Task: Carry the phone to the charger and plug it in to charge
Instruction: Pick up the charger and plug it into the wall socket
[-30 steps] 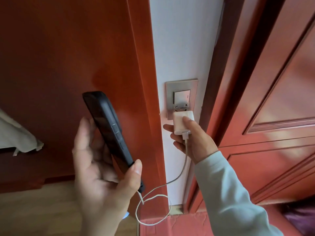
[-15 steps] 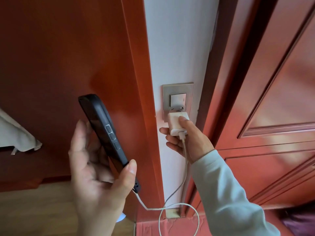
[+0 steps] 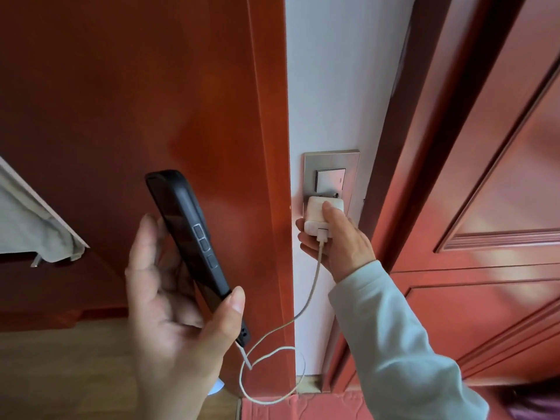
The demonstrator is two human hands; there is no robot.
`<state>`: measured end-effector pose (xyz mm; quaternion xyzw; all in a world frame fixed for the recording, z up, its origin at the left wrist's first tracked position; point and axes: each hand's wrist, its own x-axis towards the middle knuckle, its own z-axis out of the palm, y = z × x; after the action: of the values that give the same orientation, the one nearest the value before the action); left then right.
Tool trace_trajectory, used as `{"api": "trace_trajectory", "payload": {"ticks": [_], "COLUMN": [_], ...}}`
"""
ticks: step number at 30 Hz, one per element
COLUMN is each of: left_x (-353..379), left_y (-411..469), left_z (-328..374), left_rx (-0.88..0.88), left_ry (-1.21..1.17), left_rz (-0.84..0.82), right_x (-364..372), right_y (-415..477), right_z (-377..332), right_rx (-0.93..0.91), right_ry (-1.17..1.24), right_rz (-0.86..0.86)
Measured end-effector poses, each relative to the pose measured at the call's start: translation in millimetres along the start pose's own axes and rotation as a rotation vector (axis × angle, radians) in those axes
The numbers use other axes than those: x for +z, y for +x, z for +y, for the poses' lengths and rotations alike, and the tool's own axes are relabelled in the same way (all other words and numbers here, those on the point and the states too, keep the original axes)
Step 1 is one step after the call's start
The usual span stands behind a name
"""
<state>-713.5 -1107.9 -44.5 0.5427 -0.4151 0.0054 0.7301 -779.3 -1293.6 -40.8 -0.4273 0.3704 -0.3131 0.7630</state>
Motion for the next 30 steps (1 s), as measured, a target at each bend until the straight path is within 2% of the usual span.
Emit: {"api": "trace_trajectory", "payload": {"ticks": [12,25,30], "left_x": [-3,1,-7], "left_y": [-2,-1,0], "left_z": [-3,-1,-6], "left_rx": [-0.045,-0.049,-0.043], "left_ry": [-0.049,-0.039,-0.045], "left_rz": [0.017,0.004,0.011], "right_x": [-12,-4,-7], "right_y": [1,5,13], "right_z": [-14,-6,-15], "right_rx": [-0.015,-0.039,-0.01], "right_ry": [-0.098,-0.019,-0.105], "right_rz": [-0.003,0.028,0.002]}}
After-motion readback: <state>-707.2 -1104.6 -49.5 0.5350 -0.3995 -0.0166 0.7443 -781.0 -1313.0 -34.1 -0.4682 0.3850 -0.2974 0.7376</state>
